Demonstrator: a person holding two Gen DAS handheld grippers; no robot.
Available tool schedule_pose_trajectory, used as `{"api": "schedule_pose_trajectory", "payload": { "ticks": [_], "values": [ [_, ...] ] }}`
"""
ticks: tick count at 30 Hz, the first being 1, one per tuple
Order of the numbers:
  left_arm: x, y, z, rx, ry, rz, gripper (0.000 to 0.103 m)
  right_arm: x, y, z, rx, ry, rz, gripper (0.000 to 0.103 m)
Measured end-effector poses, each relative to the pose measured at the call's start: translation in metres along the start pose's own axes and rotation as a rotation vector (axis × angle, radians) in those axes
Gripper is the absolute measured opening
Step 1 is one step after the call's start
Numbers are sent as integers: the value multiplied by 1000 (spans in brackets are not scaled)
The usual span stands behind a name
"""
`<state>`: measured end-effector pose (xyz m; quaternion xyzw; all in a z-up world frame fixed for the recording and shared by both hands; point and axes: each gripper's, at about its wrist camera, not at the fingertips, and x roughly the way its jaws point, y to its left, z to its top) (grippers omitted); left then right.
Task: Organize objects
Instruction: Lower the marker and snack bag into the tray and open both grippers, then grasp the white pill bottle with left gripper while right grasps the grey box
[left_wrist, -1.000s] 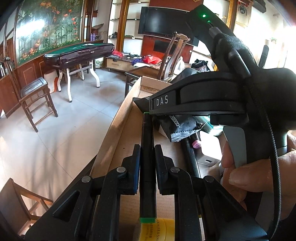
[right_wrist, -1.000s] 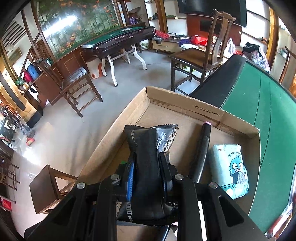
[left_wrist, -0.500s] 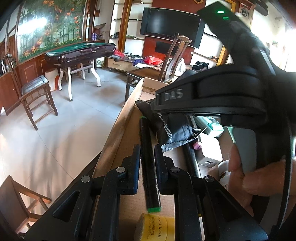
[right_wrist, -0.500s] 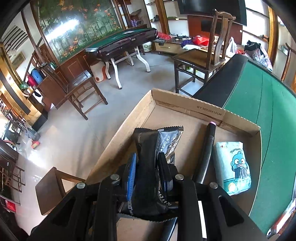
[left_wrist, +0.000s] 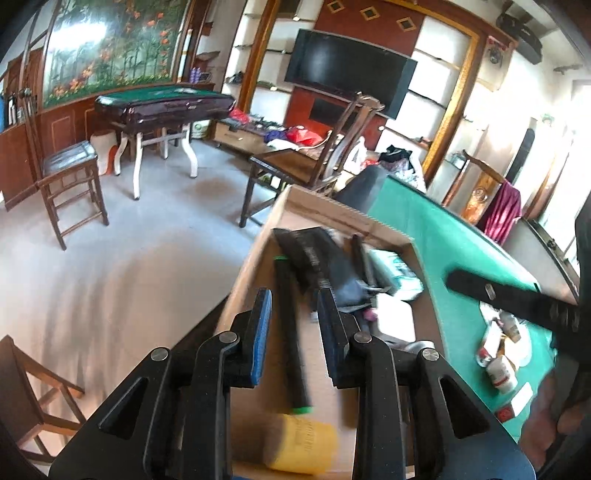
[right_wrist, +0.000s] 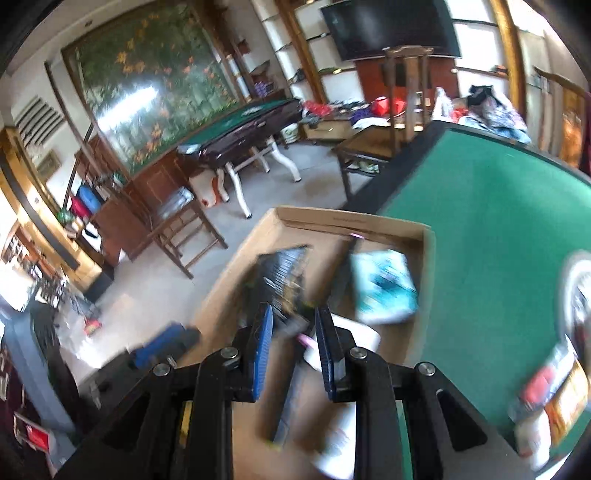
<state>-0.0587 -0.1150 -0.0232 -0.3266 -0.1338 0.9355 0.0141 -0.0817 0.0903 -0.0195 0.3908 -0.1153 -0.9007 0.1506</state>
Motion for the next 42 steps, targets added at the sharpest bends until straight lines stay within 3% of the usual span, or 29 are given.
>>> {"api": "schedule_pose_trajectory", "payload": {
  "ticks": [8,10,13,16,18,19,21,24,30,35,42],
  "values": [
    [-6,-88,-17,191,37,-107,25,-86,-114,-59,158,-62,-143,24],
    [-1,-120,-26,253,88,-167,25,-108,-146,-71,195,-87,-189,24],
    [12,-158,-38,287,201,-272,25,-132,-192,-89,272,-127,-246,35],
    [24,-203,-50,340,294,-378,25,-144,-223,-105,336,-156,-249,37],
    [30,-227,-57,403,322,-382,26,-145,-239,-109,395,-149,-254,37],
    [36,-238,-60,425,352,-388,28,-146,-246,-111,438,-145,-201,38],
    [47,-252,-61,397,411,-424,32,-150,-256,-112,476,-152,-114,38],
    [65,-263,-62,278,530,-473,38,-151,-259,-114,500,-149,-116,38],
    [82,-279,-67,220,605,-366,38,-156,-261,-116,516,-161,-89,38],
    [98,-293,-74,233,589,-279,43,-159,-259,-115,515,-172,-87,39],
    [100,-288,-80,313,552,-303,34,-144,-259,-115,534,-115,-67,39]
  ]
}}
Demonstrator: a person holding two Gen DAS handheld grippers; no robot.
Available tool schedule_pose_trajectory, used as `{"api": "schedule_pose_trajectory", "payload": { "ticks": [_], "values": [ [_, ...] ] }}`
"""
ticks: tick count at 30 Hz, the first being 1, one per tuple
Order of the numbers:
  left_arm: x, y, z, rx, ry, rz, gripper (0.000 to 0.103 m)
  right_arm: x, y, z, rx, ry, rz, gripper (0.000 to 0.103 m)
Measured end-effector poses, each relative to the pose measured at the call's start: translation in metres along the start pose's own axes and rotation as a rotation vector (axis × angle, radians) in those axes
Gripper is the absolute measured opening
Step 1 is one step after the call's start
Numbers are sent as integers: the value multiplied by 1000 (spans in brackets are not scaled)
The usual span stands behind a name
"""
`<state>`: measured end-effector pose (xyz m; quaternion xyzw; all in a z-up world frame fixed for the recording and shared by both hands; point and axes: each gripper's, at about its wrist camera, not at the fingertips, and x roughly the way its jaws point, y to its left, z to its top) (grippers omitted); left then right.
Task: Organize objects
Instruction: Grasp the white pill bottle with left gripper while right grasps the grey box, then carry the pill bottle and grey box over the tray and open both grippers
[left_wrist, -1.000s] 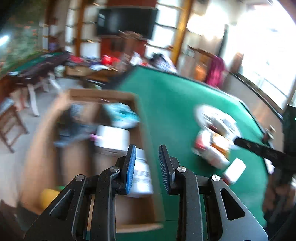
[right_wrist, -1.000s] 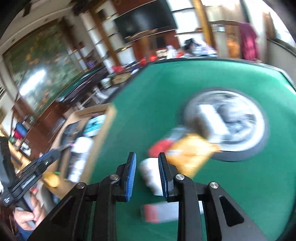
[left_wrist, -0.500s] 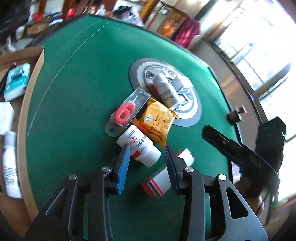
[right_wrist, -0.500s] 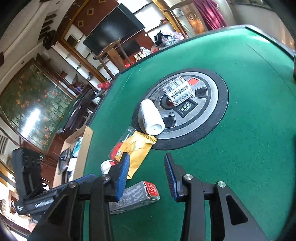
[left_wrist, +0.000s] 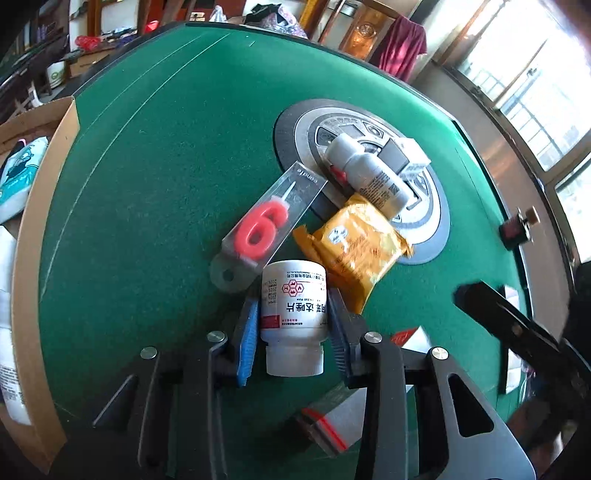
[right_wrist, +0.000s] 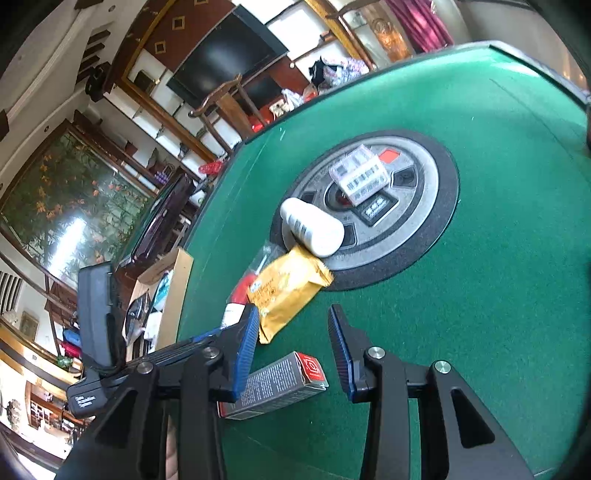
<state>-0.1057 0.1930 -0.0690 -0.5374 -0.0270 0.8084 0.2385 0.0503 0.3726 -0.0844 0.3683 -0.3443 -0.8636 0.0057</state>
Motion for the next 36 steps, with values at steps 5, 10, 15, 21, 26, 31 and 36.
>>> {"api": "schedule_pose_trajectory", "payload": {
  "ticks": [5,10,15,21,26,31,36],
  "values": [
    [-11,18,-12,-10,-18,25,34,31,1,-8,-7,117,45,39],
    [-22,38,-24,-36,-34,41,34,31,28,-23,-110,262,91,39],
    [-30,48,-32,-37,-38,53,34,6,76,-45,-484,271,54,46],
    [-33,52,-36,-31,-51,56,34,15,112,-78,-802,242,54,46],
    [-32,51,-36,-28,-58,61,34,36,122,-85,-949,278,-21,46],
    [-32,51,-37,-30,-61,62,34,46,106,-92,-943,340,-47,45],
    [-32,48,-38,-15,-80,79,34,35,98,-84,-870,269,-70,26]
  ]
}}
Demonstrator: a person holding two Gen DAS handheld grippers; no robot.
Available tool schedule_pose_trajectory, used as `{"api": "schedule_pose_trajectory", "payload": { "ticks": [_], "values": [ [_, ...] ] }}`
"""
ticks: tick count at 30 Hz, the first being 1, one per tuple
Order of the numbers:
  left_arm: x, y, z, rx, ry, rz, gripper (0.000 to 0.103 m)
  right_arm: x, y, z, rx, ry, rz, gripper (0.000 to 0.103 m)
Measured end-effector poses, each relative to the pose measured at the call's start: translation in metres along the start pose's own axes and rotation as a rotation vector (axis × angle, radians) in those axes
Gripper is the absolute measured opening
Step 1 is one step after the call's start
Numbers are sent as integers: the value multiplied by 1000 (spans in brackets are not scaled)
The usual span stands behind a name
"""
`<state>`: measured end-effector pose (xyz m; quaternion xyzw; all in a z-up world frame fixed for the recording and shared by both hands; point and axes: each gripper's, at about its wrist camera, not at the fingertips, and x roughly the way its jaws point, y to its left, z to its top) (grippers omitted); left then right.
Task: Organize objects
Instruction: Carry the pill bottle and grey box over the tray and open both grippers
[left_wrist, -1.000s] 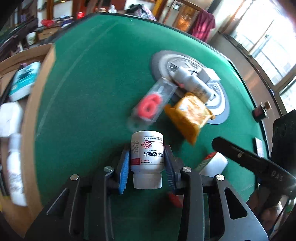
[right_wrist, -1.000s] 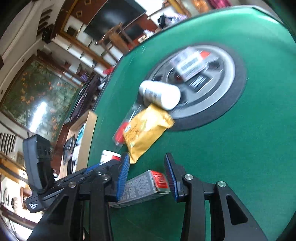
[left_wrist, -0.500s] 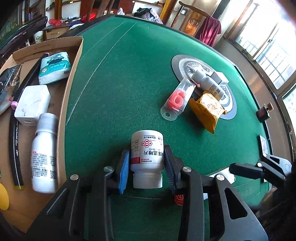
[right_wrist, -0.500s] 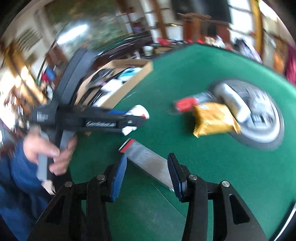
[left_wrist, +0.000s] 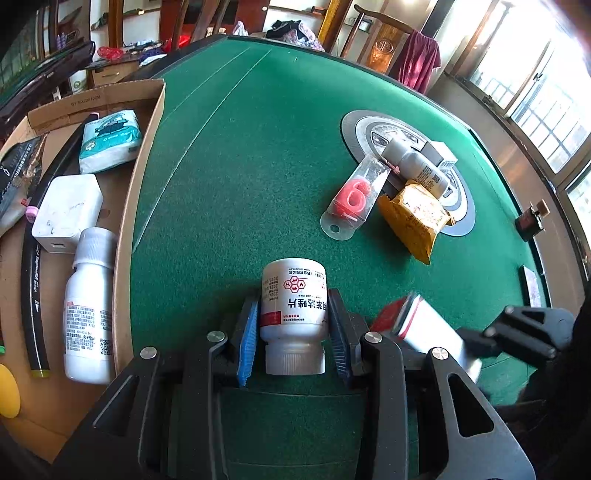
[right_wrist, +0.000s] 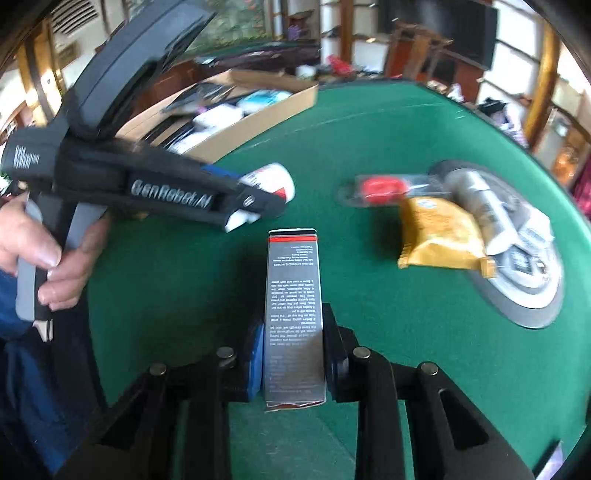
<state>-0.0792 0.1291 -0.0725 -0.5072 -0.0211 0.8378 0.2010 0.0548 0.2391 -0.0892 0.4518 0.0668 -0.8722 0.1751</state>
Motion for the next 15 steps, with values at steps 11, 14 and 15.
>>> {"api": "schedule_pose_trajectory", "payload": {
  "ticks": [11,14,15],
  "values": [
    [-19,-6,0,5,-86,-62,34,-18,-44,8,304,-177,-10,26],
    [-29,-6,2,2,-102,-85,34,-24,-49,7,333,-193,-17,26],
    [-33,-5,2,-1,-111,-90,34,-24,-49,7,339,-195,-18,26]
  ]
}}
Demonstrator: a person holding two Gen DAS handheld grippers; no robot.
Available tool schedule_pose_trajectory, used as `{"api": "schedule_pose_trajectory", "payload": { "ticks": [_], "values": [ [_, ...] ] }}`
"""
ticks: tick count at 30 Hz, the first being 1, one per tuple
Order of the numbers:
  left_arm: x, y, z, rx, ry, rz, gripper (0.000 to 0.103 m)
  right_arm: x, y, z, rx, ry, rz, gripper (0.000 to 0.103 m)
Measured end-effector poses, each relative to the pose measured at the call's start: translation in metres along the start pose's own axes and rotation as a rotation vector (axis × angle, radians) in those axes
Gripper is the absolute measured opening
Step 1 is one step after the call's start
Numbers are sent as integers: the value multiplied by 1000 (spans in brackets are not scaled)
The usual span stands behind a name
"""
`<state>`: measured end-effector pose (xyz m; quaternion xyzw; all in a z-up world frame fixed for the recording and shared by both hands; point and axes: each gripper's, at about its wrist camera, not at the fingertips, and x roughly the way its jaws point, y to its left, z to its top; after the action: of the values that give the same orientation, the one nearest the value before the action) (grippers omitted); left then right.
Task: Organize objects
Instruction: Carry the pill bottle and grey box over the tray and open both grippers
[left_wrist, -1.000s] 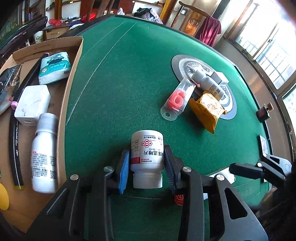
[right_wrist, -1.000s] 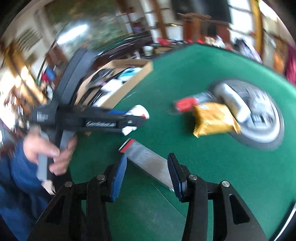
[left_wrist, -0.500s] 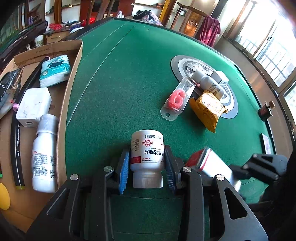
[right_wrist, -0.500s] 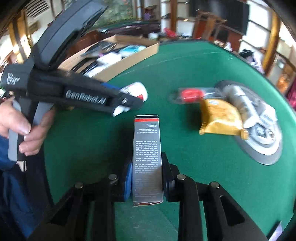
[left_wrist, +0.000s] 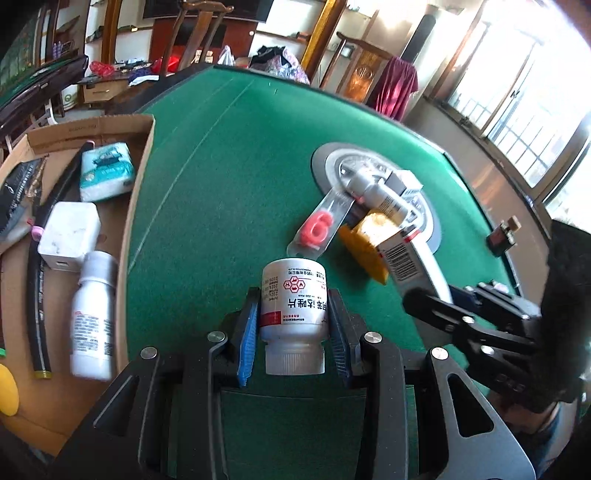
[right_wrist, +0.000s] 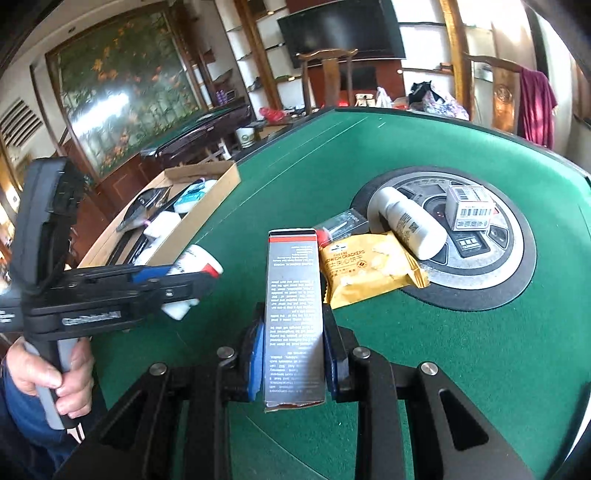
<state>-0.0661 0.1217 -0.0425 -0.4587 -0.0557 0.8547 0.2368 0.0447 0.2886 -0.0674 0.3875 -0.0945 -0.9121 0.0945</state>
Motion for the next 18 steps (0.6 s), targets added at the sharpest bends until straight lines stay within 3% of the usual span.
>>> {"api": "schedule_pose_trajectory", "payload": {
  "ticks": [8,18],
  "values": [
    [-40,25,10,-48,-70,-47,34,2,15,4,43,-21,67,26],
    [-86,93,21,-152,-152,-28,34,30,98,15,8,1,211,26]
  ]
}}
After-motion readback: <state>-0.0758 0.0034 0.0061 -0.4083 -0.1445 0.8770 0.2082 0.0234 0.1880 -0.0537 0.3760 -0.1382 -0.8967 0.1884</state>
